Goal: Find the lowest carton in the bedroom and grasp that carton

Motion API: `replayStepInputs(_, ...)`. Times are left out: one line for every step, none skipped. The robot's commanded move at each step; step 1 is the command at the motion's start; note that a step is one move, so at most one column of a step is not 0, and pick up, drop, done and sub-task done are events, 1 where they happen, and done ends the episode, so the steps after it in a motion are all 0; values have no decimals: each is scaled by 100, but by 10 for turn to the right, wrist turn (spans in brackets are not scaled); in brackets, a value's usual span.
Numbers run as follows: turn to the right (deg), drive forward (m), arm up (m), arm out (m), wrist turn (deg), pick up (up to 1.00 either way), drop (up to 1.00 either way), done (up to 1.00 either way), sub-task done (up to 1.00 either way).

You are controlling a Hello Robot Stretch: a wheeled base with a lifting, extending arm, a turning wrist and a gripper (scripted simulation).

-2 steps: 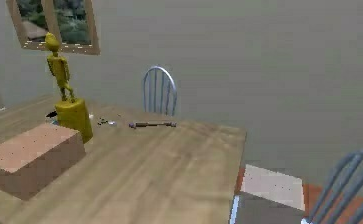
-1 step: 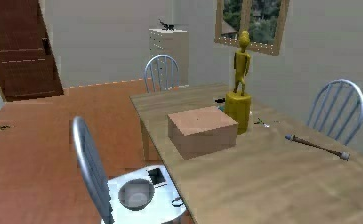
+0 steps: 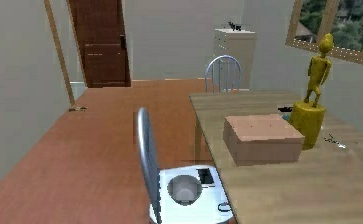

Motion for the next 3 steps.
replayStepInputs(0,0,50,0,0,0,0,0,0)
replayStepInputs(0,0,10,0,0,0,0,0,0)
replayStepInputs(0,0,0,40,0,0,0,0,0)
